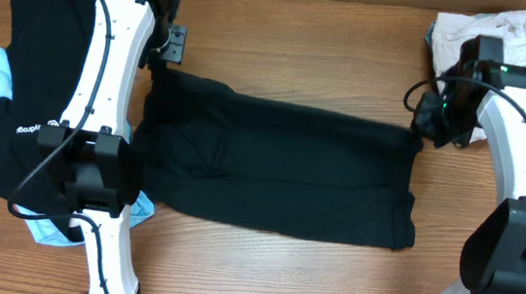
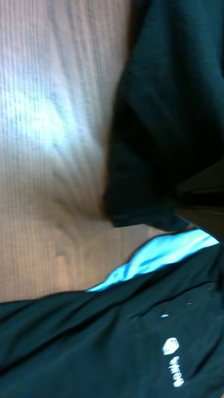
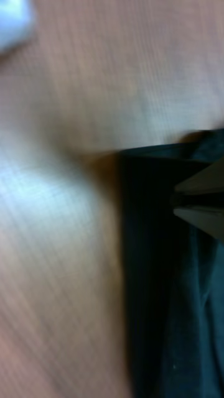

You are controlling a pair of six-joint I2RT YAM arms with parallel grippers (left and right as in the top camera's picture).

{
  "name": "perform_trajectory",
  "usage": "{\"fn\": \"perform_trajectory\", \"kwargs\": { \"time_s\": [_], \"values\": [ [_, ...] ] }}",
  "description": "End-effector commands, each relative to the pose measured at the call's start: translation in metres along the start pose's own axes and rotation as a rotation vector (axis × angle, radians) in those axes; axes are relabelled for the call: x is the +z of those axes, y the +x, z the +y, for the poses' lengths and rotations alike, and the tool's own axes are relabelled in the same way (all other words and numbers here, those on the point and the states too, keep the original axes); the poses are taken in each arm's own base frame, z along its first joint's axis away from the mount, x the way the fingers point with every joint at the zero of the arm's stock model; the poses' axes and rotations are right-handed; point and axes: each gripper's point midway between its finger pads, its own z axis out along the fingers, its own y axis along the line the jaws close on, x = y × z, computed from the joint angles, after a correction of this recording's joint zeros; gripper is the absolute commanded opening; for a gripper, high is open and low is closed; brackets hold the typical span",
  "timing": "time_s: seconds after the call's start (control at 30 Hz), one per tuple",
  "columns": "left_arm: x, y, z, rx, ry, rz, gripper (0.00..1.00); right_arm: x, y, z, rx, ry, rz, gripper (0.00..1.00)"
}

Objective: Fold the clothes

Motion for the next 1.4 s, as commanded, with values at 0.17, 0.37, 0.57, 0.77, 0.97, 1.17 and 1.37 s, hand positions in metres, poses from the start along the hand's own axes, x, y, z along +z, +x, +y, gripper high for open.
{"fn": "perform_trajectory", "kwargs": {
  "time_s": [0.17, 0.37, 0.57, 0.77, 0.97, 1.17, 1.37],
  "values": [
    [0.044, 0.064, -0.005, -0.010, 0.019, 0.272, 0.04, 0.032, 0.043, -0.018, 0.146, 0.041, 0.153, 0.04],
    [0.076, 0.113, -0.009, 0.043, 0.015, 0.451, 0.04, 0.032, 0.061, -0.026, 0.167, 0.064, 0.225, 0.04],
    [0.082, 0.128, -0.011, 0.093, 0.038, 0.502, 0.60, 0.028, 0.070, -0.033, 0.154, 0.071, 0.269, 0.55],
    [0.070, 0.115, -0.010, 0.096, 0.043, 0.446, 0.70, 0.027, 0.070, -0.036, 0.138, 0.015, 0.281, 0.83],
    [0.020, 0.063, -0.013, 0.063, 0.094, 0.193, 0.76, 0.048, 0.084, -0.029, 0.119, -0.061, 0.316, 0.87],
    [-0.058, 0.012, -0.007, 0.019, 0.117, -0.127, 1.00, 0.079, 0.112, -0.040, 0.156, -0.054, 0.364, 0.85],
    [-0.099, -0.001, -0.001, 0.009, 0.119, -0.256, 1.00, 0.100, 0.131, -0.045, 0.223, -0.048, 0.380, 0.58]
  ]
}}
